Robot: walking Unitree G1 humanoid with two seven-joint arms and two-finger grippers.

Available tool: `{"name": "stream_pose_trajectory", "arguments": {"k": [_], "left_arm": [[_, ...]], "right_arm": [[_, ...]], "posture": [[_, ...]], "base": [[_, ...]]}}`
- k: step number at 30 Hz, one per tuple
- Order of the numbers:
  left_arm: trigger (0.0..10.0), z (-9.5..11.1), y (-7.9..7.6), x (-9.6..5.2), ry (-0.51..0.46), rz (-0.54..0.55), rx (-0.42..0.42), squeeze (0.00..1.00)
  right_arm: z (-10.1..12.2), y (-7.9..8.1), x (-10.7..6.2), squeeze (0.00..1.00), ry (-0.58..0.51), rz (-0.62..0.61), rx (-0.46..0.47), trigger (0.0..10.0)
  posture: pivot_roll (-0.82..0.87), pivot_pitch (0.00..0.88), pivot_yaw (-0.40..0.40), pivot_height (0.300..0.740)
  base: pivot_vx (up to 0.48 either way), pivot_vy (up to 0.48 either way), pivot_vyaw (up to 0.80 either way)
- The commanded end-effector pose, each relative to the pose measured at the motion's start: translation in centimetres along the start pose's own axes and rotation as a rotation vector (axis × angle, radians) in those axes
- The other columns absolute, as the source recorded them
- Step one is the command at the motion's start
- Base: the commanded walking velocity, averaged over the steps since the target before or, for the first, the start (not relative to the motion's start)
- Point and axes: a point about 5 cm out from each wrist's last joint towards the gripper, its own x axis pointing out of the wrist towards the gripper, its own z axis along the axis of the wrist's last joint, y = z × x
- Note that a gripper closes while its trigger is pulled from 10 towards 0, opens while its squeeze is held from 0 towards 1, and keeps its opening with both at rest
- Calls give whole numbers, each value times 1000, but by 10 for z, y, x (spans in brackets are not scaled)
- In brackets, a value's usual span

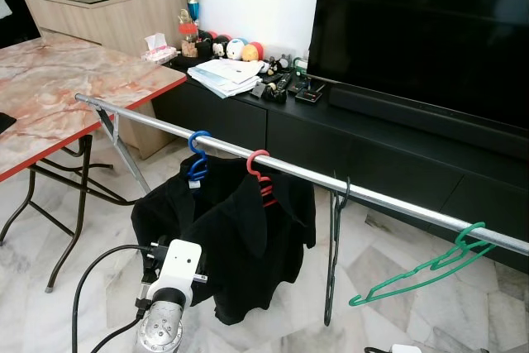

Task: Hang hanger

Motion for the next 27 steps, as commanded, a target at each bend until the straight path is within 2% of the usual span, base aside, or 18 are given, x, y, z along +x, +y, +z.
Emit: {"name": "stream_pose_trajectory", "arguments": {"k": [1, 8, 9, 11, 27], "left_arm": [[10000, 2, 1, 1, -11, -3, -3, 0], [10000, 2, 0, 1, -11, -5, -5, 0], [10000, 12, -4, -1, -73, -75, -92, 0], [10000, 17, -6, -2, -101, -103, -127, 0], [10000, 16, -7, -2, -98, -126, -138, 0]], "right_arm": [[-2, -1, 0, 0, 12, 1, 3, 10000], [-2, 0, 0, 0, 10, 7, 3, 10000], [-1, 5, 0, 0, -8, 21, 62, 10000], [0, 7, 0, 0, -15, 25, 88, 10000], [0, 6, 0, 0, -11, 25, 86, 10000]], "posture": [[-33, 0, -6, 740], [0, 0, 0, 740], [-38, 0, 39, 740], [-38, 0, 39, 740], [-40, 0, 38, 740]], "base": [[0, 0, 0], [0, 0, 0], [0, 0, 0], [0, 0, 0], [0, 0, 0]]}}
